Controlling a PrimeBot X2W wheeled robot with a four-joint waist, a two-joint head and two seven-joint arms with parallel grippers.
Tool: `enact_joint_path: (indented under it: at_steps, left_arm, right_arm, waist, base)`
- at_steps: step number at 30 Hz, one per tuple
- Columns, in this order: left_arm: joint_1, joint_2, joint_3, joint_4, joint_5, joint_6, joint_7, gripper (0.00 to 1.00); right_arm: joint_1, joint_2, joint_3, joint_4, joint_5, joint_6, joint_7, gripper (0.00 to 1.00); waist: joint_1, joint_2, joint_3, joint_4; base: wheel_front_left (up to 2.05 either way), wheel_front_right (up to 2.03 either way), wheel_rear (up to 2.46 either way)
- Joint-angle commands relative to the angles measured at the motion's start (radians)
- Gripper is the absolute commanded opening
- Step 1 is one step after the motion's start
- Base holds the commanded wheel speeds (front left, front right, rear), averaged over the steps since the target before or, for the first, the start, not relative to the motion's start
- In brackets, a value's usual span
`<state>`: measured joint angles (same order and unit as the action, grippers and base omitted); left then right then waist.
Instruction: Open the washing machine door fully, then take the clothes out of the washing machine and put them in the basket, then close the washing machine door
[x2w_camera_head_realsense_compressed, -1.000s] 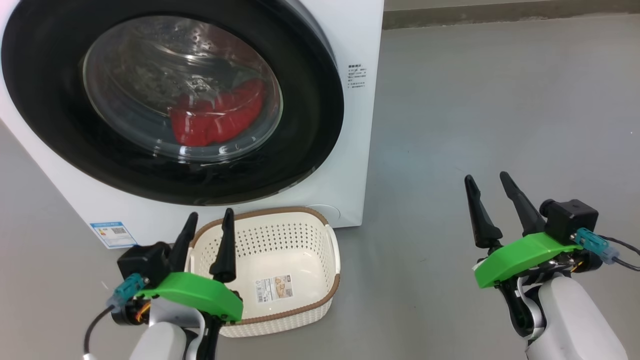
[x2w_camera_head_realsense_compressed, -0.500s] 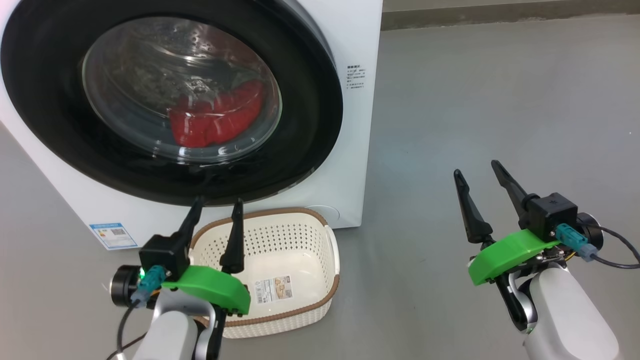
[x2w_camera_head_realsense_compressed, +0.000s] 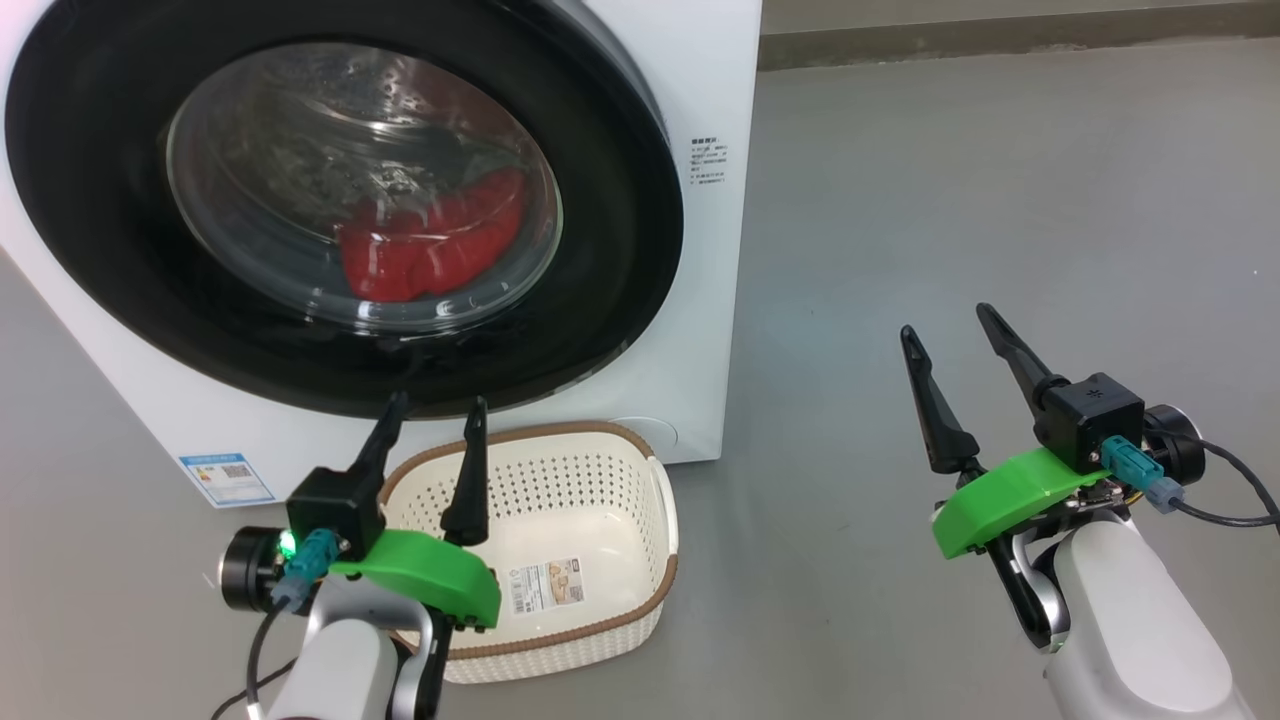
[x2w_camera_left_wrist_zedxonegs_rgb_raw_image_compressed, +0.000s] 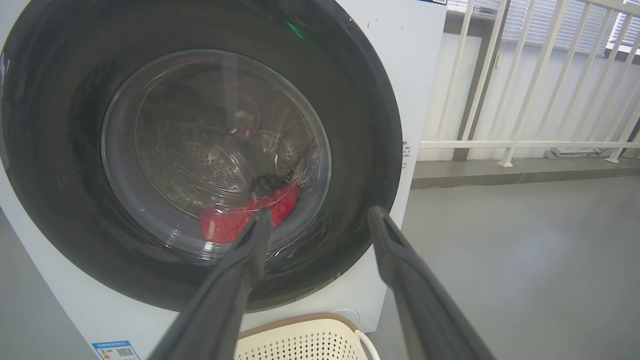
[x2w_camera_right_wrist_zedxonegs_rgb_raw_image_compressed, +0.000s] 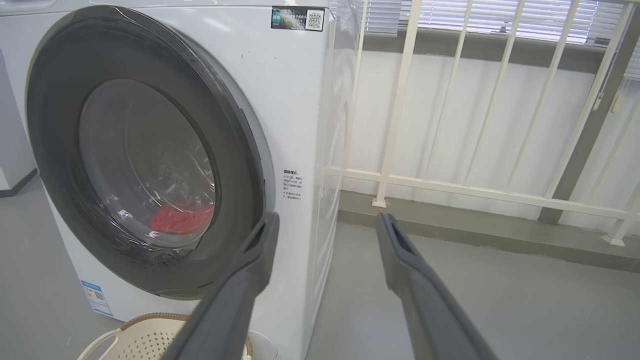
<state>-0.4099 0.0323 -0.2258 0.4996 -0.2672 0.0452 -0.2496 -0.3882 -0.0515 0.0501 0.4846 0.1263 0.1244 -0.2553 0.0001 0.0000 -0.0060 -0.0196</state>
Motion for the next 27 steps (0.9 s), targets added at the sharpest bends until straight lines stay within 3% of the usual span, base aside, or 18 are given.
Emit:
enact_joint_path:
  at_steps: [1,11,19,20,21,24,27]
  left_arm:
    - [-0.031,0.018,0.027,-0.018,-0.007,0.007,-0.012,1.0]
    - [-0.035,0.018,0.026,-0.021,-0.016,0.007,-0.012,1.0]
    - [-0.041,0.018,0.01,-0.055,-0.031,-0.018,-0.012,1.0]
    - [-0.043,0.018,0.008,-0.059,-0.031,-0.018,-0.012,1.0]
    - [-0.046,0.018,0.006,-0.063,-0.031,-0.019,-0.012,1.0]
    - [-0.056,0.018,-0.007,-0.102,-0.047,-0.031,-0.012,1.0]
    - [-0.059,0.018,-0.009,-0.119,-0.046,-0.034,-0.012,1.0]
  right_arm:
    - [-0.03,0.001,0.025,-0.02,0.021,0.006,-0.006,1.0]
    - [-0.036,0.001,0.025,0.004,0.036,0.006,-0.006,1.0]
    - [-0.071,0.001,0.006,0.002,0.031,0.006,-0.006,1.0]
    - [-0.079,0.001,0.002,0.001,0.029,0.006,-0.006,0.93]
    - [-0.086,0.001,-0.002,0.001,0.028,0.006,-0.006,0.48]
    - [-0.12,0.001,-0.017,0.005,0.029,0.006,-0.006,0.0]
    - [-0.144,0.001,-0.017,0.013,0.055,0.006,-0.006,0.0]
  waist:
    - [-0.0001,0.0,-0.001,0.0]
    - [-0.0001,0.0,0.008,0.002]
    - [-0.0001,0.0,0.052,0.019]
    - [-0.0001,0.0,0.06,0.023]
    - [-0.0001,0.0,0.068,0.026]
    - [-0.0001,0.0,0.102,0.041]
    - [-0.0001,0.0,0.122,0.047]
  base:
    - [0.0,0.0,0.0]
    - [0.0,0.0,0.0]
    - [0.0,0.0,0.0]
    - [0.0,0.0,0.0]
    - [0.0,0.0,0.0]
    - [0.0,0.0,0.0]
    - [0.0,0.0,0.0]
